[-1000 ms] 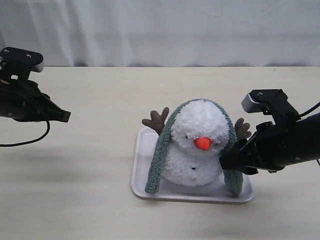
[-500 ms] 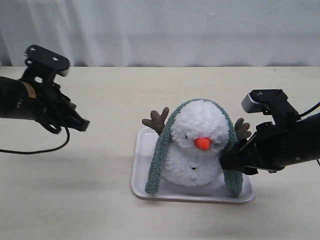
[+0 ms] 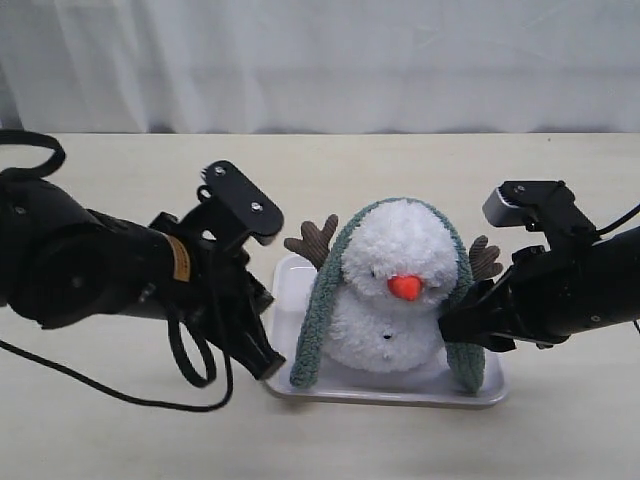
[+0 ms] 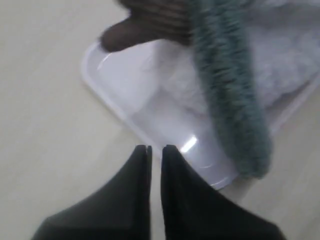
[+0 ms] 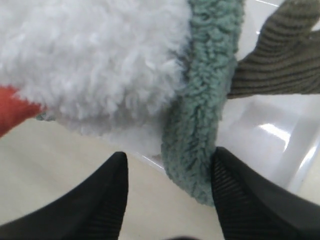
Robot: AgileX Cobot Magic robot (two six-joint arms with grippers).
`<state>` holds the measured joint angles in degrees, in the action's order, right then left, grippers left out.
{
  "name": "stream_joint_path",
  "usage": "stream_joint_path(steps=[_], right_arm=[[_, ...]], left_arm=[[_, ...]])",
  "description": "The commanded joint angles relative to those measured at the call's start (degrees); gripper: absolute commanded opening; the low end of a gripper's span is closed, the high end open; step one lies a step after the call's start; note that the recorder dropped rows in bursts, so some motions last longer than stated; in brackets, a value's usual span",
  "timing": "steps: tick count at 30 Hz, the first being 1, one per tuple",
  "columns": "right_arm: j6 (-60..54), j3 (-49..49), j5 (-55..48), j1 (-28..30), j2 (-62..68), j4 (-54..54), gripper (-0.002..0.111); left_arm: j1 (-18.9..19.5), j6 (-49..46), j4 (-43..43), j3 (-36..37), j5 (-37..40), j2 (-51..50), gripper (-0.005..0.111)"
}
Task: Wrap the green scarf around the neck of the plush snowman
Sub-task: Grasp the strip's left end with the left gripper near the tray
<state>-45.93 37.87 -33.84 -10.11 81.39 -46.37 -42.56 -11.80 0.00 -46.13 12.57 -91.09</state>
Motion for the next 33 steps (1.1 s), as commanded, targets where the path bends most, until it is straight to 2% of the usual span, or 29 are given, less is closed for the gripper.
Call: stream_joint_path(steps=[1,3,6,14,20,23,26,29,33], right_arm=[[0.1,-0.3,0.0,-0.1,-0.1,0.3,0.049],[0.1,-0.3,0.0,-0.1,-0.1,0.3,0.049],[0.3,-0.3,0.1,-0.1,-0.1,0.3,0.049],[0.3,-0.3,0.6,-0.1,-0.1,-0.5,0.049],[0.3,-0.3,0.7,-0.1,-0.1,-0.7,0.049],[0.5,-0.3,1.0,-0.1,-0.1,-0.9,0.049],[0.7,-0.3,1.0,-0.1,-0.1,-1.0,0.047],[0.7,-0.3,1.0,-0.1,-0.1,-1.1,0.032],[-1.0,-0.3,1.0,-0.1,-0.1,-1.1,0.008]], left_arm=[[-5.6,-0.2,-0.7,0.2,-6.8,-0.4,0.03],[-6.2,0.1,-0.7,0.2,-9.8,-1.1,0.037],[-5.9,0.6,-1.3,0.2,-13.5,-3.1,0.041],[-5.8,3.0,-1.3,0.2,-20.3,-9.8,0.041],[-5.8,3.3,-2.7,0.1,-24.5,-10.6,0.04],[-5.8,3.2,-2.7,0.1,-23.8,-10.6,0.037],[-5.8,3.1,-2.6,0.1,-22.2,-10.6,0.02],[-5.8,3.1,-2.3,0.1,-21.0,-10.6,0.003],[-5.8,3.1,-2.3,0.1,-20.3,-10.6,0.0]])
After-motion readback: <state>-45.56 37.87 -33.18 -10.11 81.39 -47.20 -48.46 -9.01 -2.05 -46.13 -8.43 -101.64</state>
